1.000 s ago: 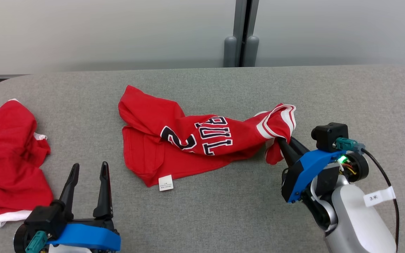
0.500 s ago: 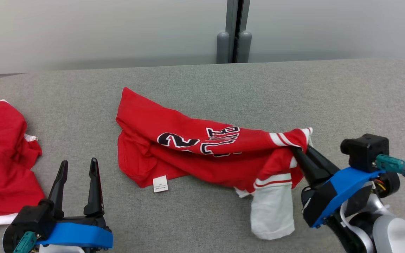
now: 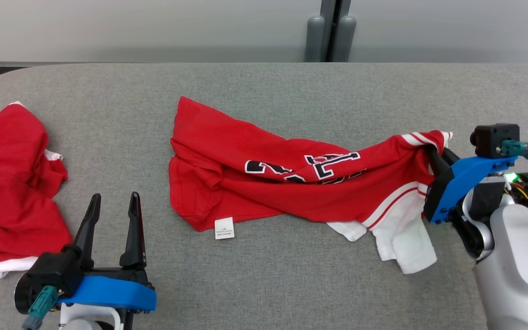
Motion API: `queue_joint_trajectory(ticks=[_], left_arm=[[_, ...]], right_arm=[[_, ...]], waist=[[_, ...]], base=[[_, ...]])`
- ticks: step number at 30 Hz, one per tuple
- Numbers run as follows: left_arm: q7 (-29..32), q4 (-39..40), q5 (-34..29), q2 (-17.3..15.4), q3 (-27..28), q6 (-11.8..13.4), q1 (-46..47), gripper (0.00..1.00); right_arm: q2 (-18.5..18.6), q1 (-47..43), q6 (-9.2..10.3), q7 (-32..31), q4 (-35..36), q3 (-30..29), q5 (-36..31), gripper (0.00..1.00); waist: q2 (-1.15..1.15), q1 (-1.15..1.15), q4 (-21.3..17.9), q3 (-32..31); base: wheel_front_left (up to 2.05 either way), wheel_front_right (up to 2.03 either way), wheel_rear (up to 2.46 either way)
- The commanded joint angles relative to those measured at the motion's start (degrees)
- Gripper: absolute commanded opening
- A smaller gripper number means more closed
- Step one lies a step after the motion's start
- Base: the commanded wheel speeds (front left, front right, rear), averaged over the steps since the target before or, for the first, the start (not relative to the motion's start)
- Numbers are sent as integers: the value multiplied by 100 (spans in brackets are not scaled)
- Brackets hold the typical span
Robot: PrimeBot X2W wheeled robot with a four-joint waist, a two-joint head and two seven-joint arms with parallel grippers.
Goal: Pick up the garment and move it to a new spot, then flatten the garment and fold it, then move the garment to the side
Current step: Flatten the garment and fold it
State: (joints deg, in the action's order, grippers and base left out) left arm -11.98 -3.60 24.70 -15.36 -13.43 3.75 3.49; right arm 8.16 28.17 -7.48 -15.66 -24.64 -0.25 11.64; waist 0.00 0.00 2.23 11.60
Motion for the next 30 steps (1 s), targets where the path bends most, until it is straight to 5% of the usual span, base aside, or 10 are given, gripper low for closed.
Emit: queue_joint_trajectory(ticks=[1,3,5,13,30], left_arm=[[-35,-29,-8,-3,-5,-13,93,100],[-43,-59,-4,3,-23,-23,117,100],[-57,-91,1,4,-37,-29,130,100],[-80,-163,51,5,-24,38,-27,100],[-58,29,127,-88,28,159,-204,100]], right_arm=[[91,293,-3,256,-318,28,-38,0],[146,557,-3,566,-696,53,-82,0],[153,771,-3,792,-1053,85,-105,100],[120,852,-3,1017,-1490,379,-309,100],[-383,-1395,-2,408,989,-476,-1015,100]], waist=[[0,0,76,43],[0,0,117,44],[0,0,135,38],[0,0,10,-199],[0,0,-391,-359]], base=[[0,0,0],[0,0,0],[0,0,0],[0,0,0],[0,0,0]])
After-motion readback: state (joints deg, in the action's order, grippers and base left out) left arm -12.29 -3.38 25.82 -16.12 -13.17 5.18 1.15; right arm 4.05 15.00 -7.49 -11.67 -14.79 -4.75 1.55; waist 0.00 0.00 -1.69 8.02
